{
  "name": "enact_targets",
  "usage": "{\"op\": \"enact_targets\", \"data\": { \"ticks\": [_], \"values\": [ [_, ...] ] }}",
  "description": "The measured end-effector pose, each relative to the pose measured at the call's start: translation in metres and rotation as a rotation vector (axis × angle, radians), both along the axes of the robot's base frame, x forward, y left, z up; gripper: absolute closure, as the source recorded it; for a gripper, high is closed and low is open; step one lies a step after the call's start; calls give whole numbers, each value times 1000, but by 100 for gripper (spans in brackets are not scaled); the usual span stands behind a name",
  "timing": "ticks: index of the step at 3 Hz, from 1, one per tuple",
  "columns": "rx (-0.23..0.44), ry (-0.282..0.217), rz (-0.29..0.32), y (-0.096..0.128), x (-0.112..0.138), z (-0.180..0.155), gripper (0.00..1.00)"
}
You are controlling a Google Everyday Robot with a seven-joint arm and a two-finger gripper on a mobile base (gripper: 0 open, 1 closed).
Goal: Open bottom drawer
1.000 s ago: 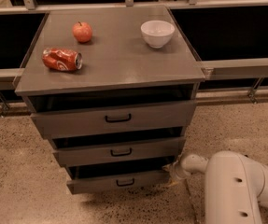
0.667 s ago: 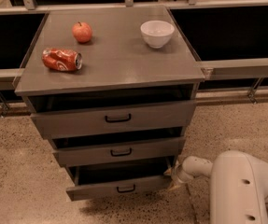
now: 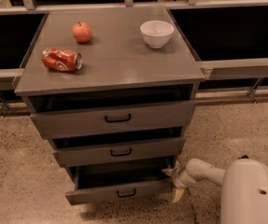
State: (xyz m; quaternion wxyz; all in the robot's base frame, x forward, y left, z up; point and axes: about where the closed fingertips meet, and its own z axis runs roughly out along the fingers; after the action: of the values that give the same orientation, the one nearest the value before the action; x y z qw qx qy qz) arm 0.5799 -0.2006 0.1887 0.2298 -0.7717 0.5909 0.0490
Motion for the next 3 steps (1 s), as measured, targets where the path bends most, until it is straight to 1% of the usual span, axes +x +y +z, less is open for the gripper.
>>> {"op": "enact_targets", "data": {
  "ticks": [1,2,3],
  "values": [
    [3,6,2,6,-1,-4,0],
    [12,22,9,20,-4,-15,0],
    [42,58,41,39,-28,-23,26]
  ]
}}
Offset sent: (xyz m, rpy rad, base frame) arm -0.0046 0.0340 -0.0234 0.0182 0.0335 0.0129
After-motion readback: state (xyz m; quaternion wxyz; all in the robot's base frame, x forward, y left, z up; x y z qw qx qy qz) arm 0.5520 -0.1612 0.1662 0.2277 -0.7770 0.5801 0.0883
